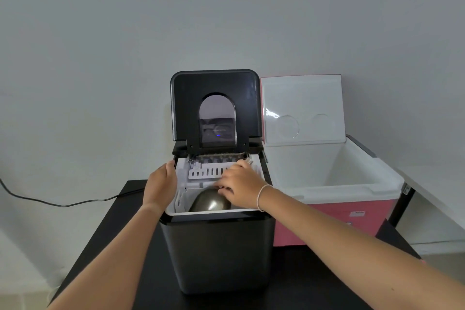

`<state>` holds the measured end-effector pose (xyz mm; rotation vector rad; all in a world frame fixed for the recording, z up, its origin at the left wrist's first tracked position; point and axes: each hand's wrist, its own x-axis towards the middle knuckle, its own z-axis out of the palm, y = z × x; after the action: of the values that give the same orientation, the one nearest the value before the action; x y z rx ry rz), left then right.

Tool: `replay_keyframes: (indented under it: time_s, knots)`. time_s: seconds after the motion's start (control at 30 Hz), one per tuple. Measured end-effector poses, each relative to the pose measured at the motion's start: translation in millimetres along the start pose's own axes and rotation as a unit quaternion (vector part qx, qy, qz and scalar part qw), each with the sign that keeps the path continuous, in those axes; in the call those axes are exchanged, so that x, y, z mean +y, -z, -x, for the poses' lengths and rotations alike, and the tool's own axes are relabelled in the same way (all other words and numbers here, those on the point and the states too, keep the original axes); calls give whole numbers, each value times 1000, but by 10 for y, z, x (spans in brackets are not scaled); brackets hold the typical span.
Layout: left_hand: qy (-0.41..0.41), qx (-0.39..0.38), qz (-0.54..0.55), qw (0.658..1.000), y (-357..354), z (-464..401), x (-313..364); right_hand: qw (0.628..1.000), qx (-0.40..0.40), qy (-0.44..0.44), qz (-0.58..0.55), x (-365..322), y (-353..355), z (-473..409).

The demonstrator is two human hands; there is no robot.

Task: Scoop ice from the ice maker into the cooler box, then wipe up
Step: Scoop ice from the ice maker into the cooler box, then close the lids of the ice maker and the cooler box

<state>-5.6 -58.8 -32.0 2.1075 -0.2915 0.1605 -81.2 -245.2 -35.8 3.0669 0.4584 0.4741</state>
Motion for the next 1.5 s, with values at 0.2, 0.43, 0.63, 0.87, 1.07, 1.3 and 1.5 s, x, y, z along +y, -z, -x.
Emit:
replay_keyframes:
  time_s: [0.2, 0.43, 0.63, 0.87, 1.07, 1.3, 1.5]
  knots:
    - [-3, -4, -6, 1000, -2, -26, -27, 988, -156, 0, 3, -113, -39, -138]
    - [3, -6, 17, 1000, 5, -25, -46, 976, -163, -97, -108, -76, -99, -146]
    - [5, -10, 17, 1000, 7, -30, -47, 930, 183, -215, -235, 126, 48, -205]
    - [1, -6, 13, 1000, 2, -42, -57, 796, 258, -377, -398, 532, 334, -332]
    - [8, -7, 23, 1000, -2, -45, -62, 723, 173, -416, -524, 653, 442, -444]
    - [13, -5, 62, 998, 9, -33, -33, 718, 191, -417, -524, 672, 378, -420]
    - [29, 14, 133, 991, 18, 4, -9, 697, 213, -412, -547, 646, 331, -370]
